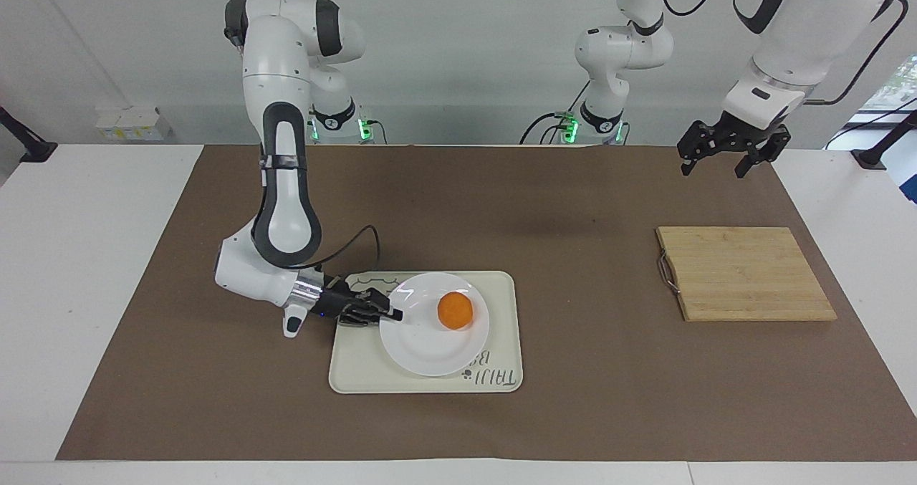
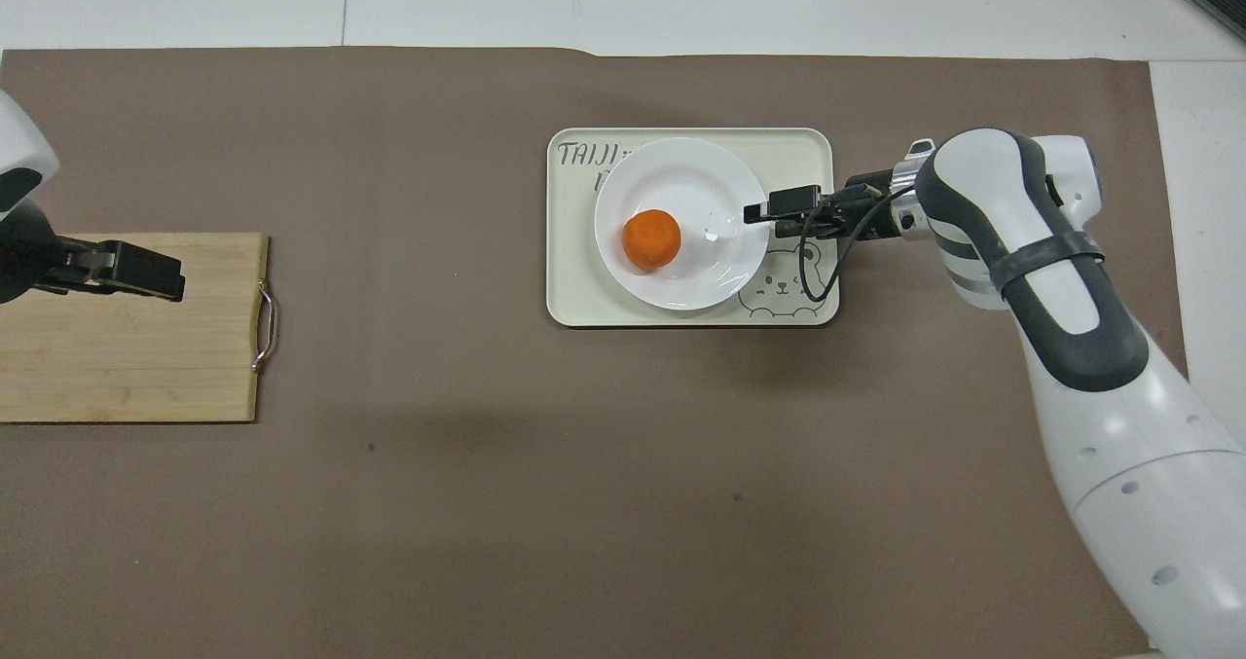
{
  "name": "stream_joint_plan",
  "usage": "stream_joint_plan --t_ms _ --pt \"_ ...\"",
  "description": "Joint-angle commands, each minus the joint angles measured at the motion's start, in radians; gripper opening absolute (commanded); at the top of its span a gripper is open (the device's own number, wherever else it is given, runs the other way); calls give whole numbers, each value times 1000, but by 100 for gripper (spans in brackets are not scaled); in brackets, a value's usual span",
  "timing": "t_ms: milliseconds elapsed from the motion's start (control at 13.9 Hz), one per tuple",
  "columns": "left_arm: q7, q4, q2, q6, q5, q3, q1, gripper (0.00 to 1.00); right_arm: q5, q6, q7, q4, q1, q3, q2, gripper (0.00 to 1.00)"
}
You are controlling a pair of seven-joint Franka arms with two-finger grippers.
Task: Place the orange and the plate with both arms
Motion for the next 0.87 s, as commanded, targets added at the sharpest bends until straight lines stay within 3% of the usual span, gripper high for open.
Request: stream_joint_plan --t_ms 0,144,433,793 --pt "7 -20 -17 2 14 -6 11 100 -120 -7 113 -3 -11 -1 -62 100" --pt "7 -20 -15 2 14 -6 11 100 -203 -5 153 12 -14 -16 -96 100" --pt "7 -20 -17 2 14 -6 11 100 -564 -5 355 24 -2 -38 -186 100" --pt "7 -20 -17 2 14 -6 11 100 -827 -57 465 18 -16 -38 -300 100"
